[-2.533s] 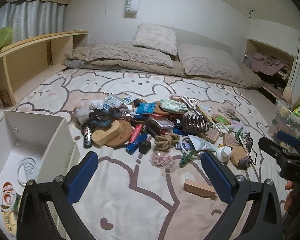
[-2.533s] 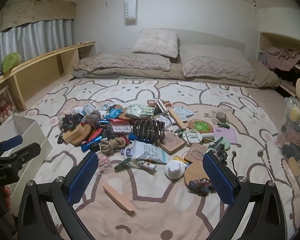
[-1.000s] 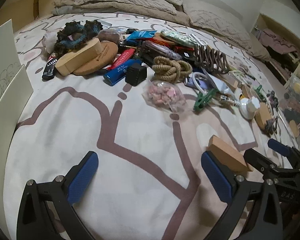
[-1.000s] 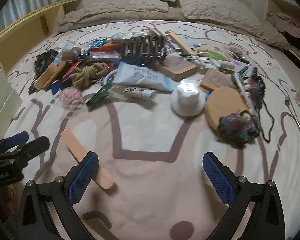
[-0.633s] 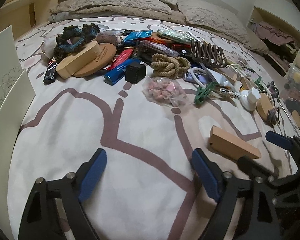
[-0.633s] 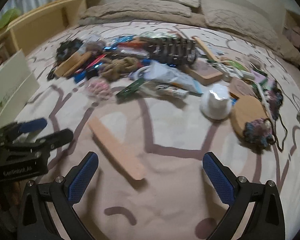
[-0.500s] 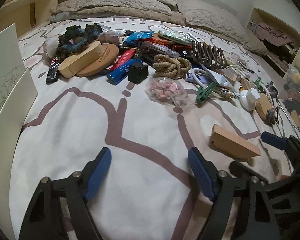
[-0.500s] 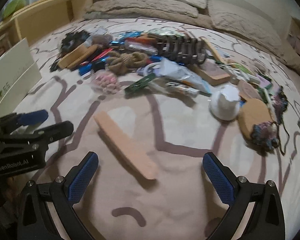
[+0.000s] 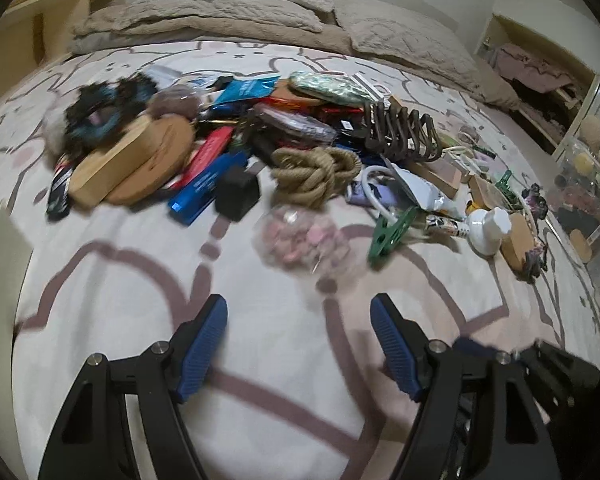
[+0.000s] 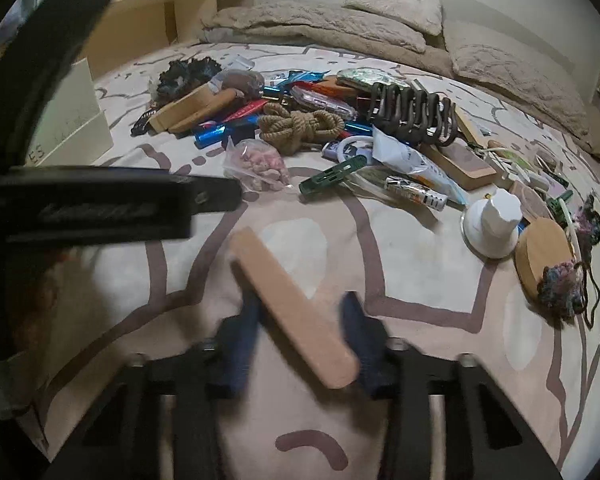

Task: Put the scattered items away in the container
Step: 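Close the left gripper on the candy bag while the right gripper closes on the wooden strip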

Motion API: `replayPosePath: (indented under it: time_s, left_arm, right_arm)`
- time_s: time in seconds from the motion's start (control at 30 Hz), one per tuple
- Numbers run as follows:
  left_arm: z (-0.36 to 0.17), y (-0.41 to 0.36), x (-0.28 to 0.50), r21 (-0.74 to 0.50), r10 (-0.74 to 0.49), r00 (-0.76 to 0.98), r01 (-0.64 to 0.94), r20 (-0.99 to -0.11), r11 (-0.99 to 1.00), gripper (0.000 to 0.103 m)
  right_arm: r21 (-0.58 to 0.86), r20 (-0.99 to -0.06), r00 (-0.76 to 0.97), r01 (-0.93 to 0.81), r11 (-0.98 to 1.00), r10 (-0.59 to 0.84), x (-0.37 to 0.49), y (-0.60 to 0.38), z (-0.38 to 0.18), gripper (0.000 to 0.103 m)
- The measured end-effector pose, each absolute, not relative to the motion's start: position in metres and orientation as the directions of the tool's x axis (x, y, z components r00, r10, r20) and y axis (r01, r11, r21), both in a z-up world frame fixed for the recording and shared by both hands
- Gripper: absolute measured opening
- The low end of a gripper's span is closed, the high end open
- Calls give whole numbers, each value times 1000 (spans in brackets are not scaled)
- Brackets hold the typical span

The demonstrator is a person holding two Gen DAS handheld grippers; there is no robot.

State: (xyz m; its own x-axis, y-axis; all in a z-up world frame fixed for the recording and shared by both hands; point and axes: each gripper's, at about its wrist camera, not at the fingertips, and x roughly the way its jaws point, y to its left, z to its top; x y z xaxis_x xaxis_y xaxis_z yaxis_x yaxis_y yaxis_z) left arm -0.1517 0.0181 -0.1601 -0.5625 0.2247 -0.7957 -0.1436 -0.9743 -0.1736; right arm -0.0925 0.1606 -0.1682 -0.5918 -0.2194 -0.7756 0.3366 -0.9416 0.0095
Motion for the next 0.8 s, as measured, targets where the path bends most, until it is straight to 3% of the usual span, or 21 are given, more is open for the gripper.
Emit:
replayPosePath:
  time_s: [0.2, 0.37, 0.43, 0.57, 0.8]
  left_arm:
    - [-164, 26, -176, -183, 230, -550, -140, -803, -973, 73]
    - [-173, 24, -187, -206, 231, -544, -107, -807, -973, 61]
    - [-172, 25, -186, -212, 240, -547, -116, -802, -970, 48]
    - [-170, 27, -183, -221, 262, -552, -141, -792, -965, 37]
    - [-166, 27, -172, -245, 294, -555, -163, -778, -956, 31]
  right_arm:
    - [28, -773, -591, 334, -942, -232, -90, 161, -170, 29]
    - [21, -775, -590, 336, -941, -228, -89, 160, -171, 29]
    - [28, -773, -590, 336, -941, -233, -89, 162, -172, 29]
    - [15, -767, -601, 334, -942, -225, -87, 161, -172, 29]
    - [40, -755, -607, 335, -941, -248, -85, 165, -172, 29]
